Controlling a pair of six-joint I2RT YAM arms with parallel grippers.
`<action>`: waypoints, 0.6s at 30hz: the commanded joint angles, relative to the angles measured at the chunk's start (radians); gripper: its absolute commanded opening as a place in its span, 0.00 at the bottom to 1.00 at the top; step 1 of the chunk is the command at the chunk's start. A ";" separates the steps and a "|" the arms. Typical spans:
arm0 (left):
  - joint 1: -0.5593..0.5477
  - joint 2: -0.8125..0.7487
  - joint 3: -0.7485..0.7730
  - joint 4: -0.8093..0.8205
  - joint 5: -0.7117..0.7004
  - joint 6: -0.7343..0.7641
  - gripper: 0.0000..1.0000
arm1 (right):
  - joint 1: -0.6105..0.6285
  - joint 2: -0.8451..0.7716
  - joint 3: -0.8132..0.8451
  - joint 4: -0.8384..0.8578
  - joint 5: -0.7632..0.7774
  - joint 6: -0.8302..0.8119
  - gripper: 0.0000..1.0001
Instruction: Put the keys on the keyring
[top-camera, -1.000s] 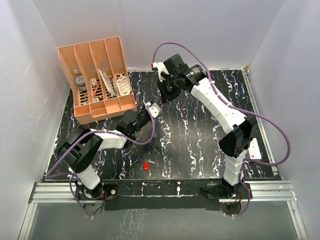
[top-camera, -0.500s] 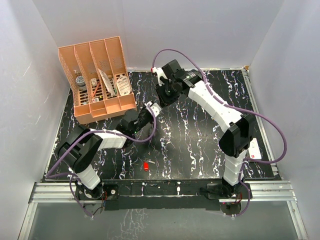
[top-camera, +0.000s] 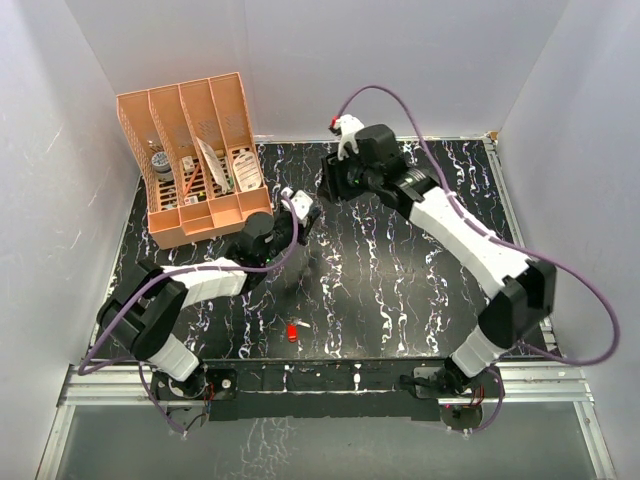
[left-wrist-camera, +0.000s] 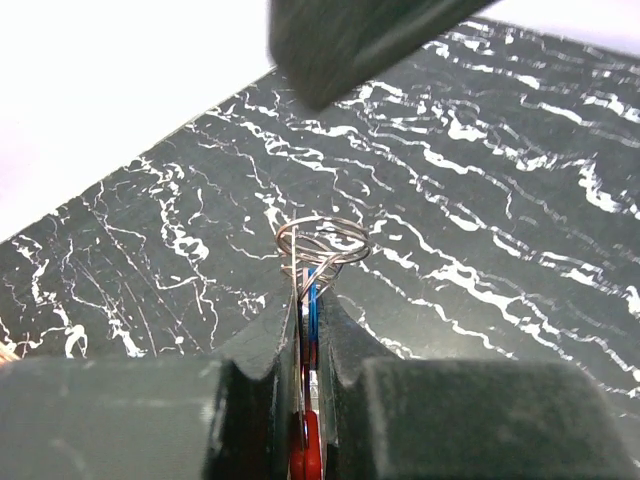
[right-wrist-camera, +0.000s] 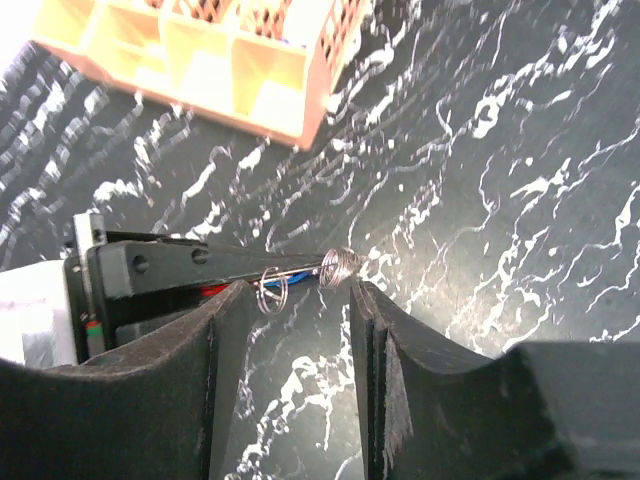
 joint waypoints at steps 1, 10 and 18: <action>-0.001 -0.098 0.067 -0.049 -0.032 -0.124 0.00 | -0.007 -0.162 -0.132 0.332 0.025 0.059 0.43; -0.001 -0.118 0.221 -0.274 -0.099 -0.333 0.00 | -0.007 -0.307 -0.371 0.540 -0.035 0.077 0.43; -0.001 -0.095 0.345 -0.466 -0.067 -0.446 0.00 | -0.007 -0.375 -0.466 0.645 0.006 0.008 0.42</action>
